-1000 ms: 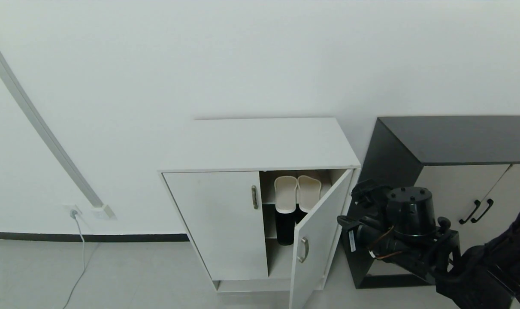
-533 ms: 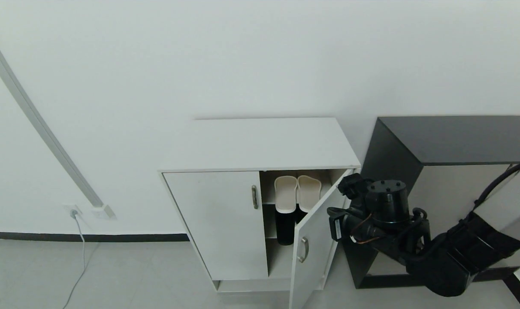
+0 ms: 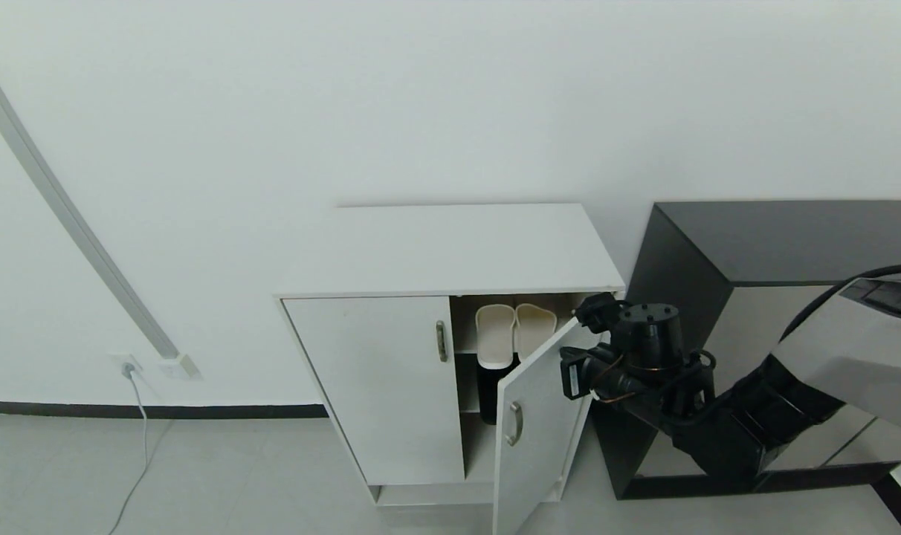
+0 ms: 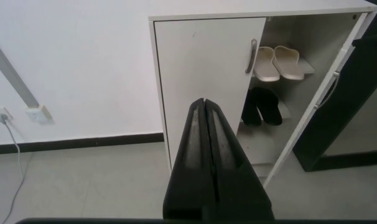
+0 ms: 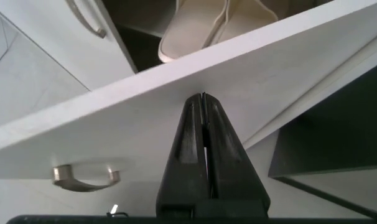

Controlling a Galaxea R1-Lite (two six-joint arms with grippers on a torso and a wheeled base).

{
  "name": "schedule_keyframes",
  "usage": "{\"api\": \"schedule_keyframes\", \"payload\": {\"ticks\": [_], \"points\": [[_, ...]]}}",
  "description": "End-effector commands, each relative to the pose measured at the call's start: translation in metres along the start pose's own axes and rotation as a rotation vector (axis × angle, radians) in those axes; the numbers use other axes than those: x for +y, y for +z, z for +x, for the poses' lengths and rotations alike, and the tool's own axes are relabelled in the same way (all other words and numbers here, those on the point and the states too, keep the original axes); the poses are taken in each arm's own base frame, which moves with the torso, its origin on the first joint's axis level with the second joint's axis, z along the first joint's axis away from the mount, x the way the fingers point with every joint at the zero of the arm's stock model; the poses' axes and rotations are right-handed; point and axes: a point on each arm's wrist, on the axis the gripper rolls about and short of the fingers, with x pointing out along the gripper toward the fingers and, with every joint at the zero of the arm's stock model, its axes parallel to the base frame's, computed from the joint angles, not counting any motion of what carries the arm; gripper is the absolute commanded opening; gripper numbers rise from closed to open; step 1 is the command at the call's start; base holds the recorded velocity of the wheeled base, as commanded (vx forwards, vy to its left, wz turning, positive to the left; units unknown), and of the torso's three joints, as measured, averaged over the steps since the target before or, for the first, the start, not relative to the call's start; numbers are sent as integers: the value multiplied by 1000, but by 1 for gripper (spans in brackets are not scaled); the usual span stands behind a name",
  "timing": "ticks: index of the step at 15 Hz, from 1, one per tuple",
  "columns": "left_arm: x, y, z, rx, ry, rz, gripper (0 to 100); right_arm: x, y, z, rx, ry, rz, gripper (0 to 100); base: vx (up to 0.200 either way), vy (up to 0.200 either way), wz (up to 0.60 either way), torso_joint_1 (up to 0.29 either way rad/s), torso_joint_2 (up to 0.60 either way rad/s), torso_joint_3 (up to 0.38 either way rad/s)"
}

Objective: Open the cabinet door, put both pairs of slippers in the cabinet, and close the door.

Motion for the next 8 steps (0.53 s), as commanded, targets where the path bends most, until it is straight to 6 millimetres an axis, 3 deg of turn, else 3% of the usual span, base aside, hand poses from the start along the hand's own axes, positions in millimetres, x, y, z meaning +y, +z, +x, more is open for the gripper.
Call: {"api": "schedule_keyframes", "payload": {"ticks": [1, 8], "points": [[0, 0, 0, 1, 0, 0, 0, -3, -5, 12, 6, -12, 3, 0, 0, 0, 0, 0, 0, 0], [0, 0, 0, 2, 0, 0, 0, -15, 1, 36, -35, -45, 18, 0, 0, 0, 0, 0, 0, 0]]}}
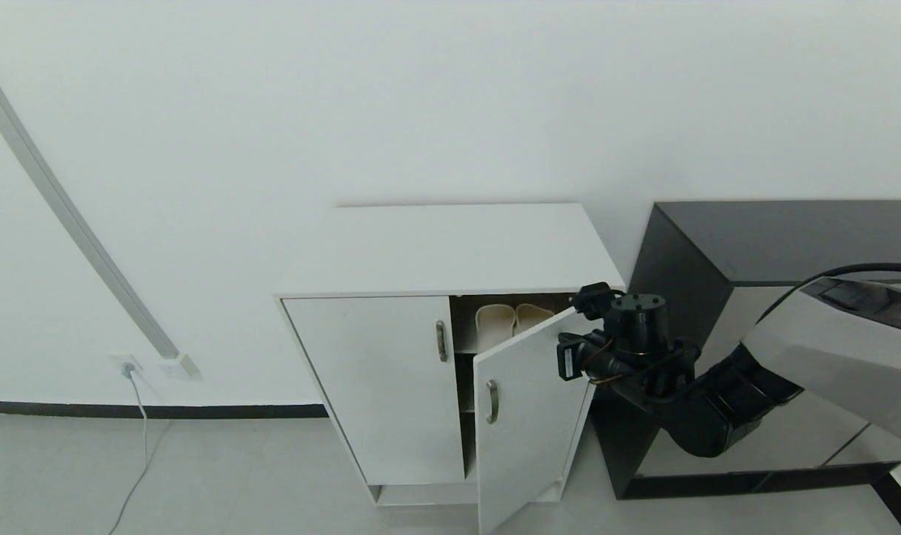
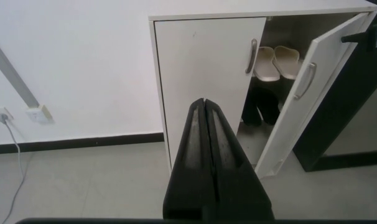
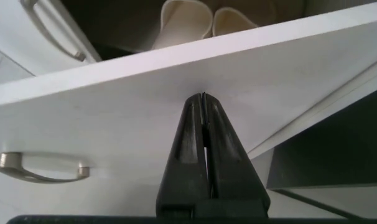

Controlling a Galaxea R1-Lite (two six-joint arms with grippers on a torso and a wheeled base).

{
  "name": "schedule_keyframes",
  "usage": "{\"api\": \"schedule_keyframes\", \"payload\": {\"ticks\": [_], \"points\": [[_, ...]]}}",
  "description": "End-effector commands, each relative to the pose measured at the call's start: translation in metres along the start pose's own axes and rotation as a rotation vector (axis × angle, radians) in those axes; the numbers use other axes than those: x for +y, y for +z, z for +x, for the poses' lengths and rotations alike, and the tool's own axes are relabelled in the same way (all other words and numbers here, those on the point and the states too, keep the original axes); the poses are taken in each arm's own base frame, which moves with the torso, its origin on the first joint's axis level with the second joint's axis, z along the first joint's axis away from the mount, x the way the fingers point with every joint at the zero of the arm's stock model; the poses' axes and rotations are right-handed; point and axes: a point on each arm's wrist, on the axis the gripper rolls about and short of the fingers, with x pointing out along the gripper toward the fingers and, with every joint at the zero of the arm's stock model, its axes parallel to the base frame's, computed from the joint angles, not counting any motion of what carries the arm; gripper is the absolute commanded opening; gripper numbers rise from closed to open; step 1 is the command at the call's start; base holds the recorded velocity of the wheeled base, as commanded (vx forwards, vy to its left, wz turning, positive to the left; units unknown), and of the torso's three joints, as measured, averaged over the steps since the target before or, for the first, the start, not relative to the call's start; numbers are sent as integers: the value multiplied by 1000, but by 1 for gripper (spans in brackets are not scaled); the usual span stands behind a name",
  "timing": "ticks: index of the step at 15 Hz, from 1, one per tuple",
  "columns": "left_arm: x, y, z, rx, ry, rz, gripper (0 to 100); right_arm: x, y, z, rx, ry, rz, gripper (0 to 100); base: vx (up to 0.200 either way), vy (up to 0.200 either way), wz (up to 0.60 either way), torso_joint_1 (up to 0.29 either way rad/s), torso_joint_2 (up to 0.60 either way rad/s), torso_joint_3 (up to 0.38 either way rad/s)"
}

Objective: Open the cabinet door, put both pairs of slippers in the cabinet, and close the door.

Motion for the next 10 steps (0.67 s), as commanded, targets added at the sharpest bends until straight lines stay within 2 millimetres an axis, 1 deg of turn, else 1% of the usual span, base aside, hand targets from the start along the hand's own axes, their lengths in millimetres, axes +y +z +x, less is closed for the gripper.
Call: {"api": "schedule_keyframes", "payload": {"ticks": [1, 6, 10], "points": [[0, 0, 0, 1, 0, 0, 0, -6, -3, 10, -2, -17, 5, 0, 0, 0, 0, 0, 0, 0], [0, 0, 0, 1, 0, 0, 0, -17, 2, 19, -19, -43, 14, 0, 0, 0, 0, 0, 0, 0], [0, 0, 0, 1, 0, 0, 0, -19, 5, 21, -28, -50, 14, 0, 0, 0, 0, 0, 0, 0]]}}
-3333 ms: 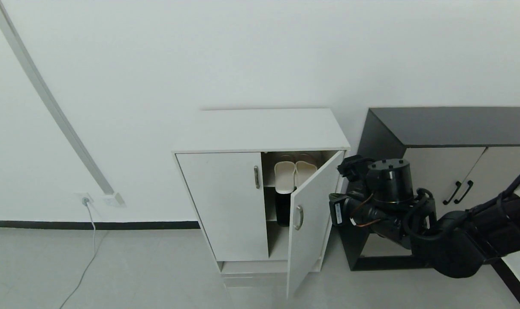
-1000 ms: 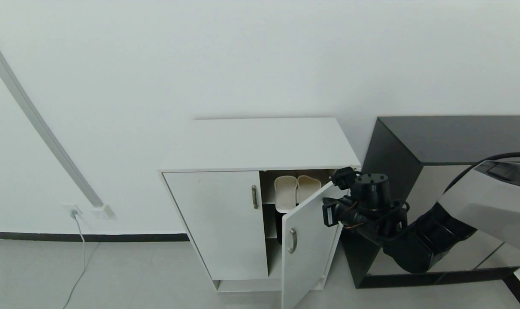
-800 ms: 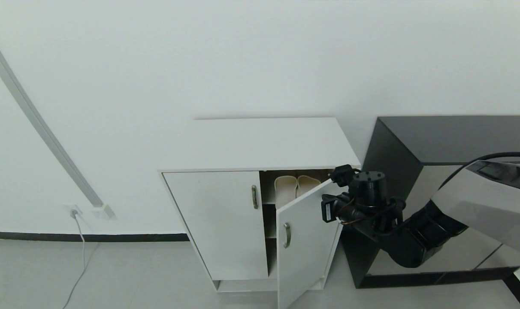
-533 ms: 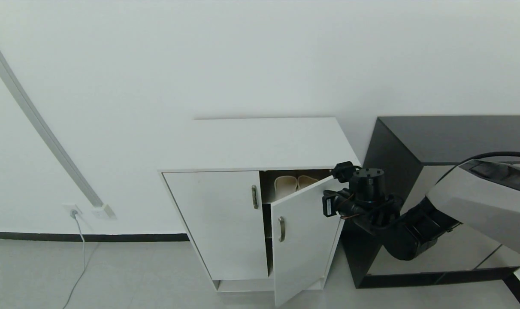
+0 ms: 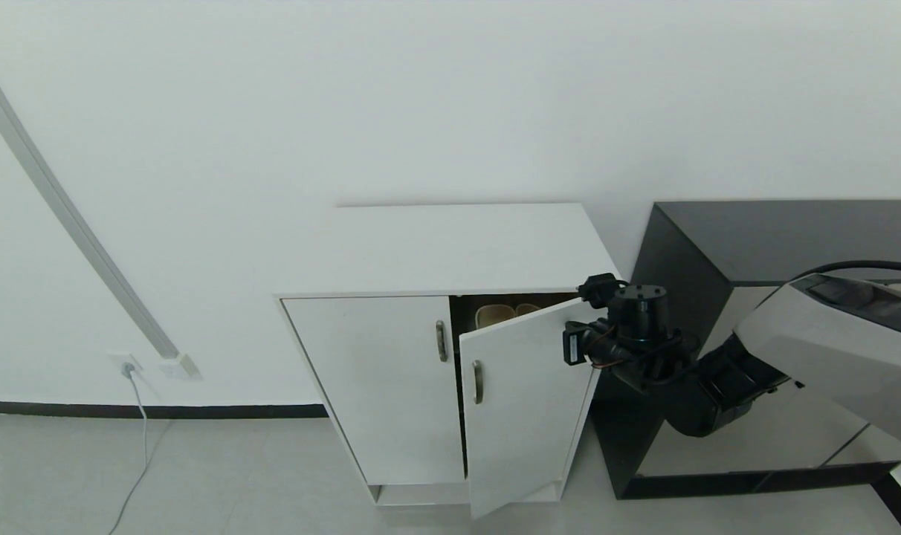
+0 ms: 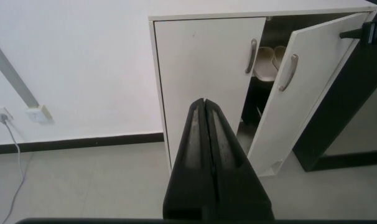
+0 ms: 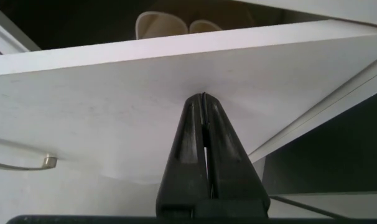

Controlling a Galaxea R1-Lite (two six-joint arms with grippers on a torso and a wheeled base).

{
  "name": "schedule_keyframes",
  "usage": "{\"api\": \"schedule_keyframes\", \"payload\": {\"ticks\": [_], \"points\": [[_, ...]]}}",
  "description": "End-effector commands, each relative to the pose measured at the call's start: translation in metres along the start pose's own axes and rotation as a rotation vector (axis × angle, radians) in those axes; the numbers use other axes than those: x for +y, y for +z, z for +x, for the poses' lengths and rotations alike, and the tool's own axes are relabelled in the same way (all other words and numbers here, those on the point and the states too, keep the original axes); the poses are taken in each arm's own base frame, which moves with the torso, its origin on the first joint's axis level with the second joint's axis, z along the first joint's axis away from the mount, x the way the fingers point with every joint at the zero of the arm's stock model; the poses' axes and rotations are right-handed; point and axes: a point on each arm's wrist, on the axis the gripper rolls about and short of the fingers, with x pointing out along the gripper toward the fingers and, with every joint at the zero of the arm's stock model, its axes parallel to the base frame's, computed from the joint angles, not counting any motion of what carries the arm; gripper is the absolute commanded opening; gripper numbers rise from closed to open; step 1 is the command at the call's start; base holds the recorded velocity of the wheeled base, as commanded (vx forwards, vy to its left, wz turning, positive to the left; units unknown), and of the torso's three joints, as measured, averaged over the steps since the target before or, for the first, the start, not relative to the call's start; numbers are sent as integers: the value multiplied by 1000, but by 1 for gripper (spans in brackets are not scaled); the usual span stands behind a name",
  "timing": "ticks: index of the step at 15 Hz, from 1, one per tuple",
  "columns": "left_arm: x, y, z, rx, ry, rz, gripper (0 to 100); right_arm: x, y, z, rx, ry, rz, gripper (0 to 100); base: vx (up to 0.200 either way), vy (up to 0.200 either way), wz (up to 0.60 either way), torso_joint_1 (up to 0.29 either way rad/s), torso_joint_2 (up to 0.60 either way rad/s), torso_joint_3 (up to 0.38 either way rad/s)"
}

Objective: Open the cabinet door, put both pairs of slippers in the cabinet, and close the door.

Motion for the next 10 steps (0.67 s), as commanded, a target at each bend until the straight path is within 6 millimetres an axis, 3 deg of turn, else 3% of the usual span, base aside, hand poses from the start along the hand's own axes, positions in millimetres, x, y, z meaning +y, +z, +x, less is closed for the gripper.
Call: {"api": "schedule_keyframes", "payload": {"ticks": [1, 10], "points": [[0, 0, 0, 0, 0, 0, 0, -2, 0, 2, 7, -6, -1, 0, 0, 0, 0, 0, 0, 0], [0, 0, 0, 1, 0, 0, 0, -1, 1, 11, 3, -15, 0, 0, 0, 0, 0, 0, 0, 0]]}}
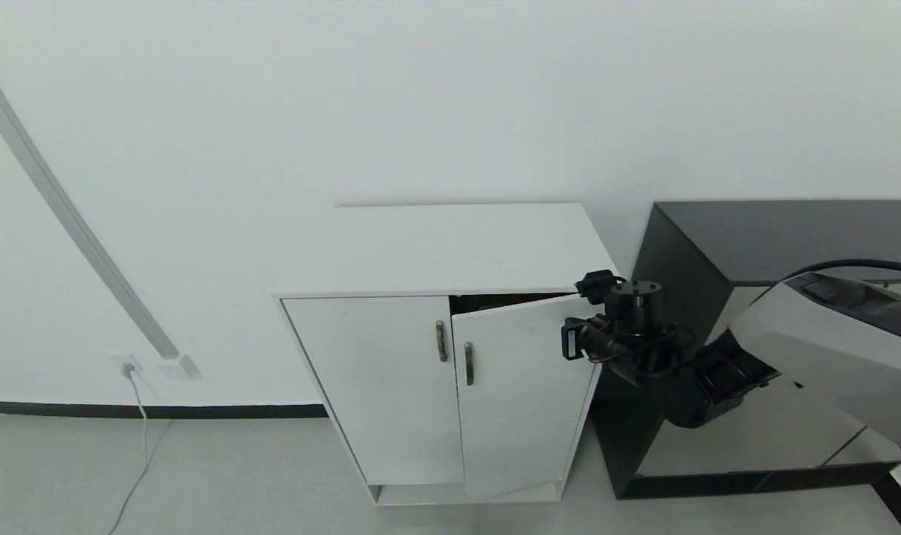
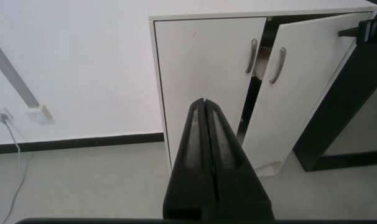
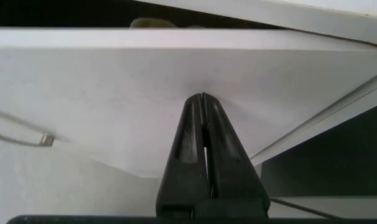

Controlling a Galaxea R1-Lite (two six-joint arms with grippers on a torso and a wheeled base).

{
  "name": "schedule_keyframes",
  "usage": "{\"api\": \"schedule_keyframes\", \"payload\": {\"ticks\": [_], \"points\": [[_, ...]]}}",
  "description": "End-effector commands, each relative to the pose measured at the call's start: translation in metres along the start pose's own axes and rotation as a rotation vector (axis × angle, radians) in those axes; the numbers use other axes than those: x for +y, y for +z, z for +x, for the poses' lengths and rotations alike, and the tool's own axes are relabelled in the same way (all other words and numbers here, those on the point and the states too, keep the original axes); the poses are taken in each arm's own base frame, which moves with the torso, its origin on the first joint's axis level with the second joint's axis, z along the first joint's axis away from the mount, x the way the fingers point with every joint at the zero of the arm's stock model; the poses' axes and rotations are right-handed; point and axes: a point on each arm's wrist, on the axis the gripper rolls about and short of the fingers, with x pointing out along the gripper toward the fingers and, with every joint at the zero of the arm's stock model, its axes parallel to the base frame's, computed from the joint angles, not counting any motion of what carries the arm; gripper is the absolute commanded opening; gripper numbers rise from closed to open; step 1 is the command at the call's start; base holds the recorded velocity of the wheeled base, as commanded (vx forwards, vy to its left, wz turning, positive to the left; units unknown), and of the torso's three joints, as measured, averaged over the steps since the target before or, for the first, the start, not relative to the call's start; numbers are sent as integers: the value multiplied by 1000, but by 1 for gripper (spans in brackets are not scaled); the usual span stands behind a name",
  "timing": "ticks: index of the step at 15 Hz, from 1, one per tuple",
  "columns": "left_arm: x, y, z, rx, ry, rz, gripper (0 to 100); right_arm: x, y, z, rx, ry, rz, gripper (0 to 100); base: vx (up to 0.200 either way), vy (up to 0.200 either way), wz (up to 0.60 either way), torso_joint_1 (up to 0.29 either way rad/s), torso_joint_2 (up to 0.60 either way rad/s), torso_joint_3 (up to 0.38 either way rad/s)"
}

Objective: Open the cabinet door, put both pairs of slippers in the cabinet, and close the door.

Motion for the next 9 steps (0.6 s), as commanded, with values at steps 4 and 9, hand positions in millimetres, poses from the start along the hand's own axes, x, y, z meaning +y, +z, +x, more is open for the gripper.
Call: {"api": "schedule_keyframes", "payload": {"ticks": [4, 9], "points": [[0, 0, 0, 1, 0, 0, 0, 0, 1, 4, 6, -2, 6, 0, 0, 0, 0, 0, 0, 0], [0, 0, 0, 1, 0, 0, 0, 0, 5, 10, -7, -7, 8, 0, 0, 0, 0, 0, 0, 0]]}}
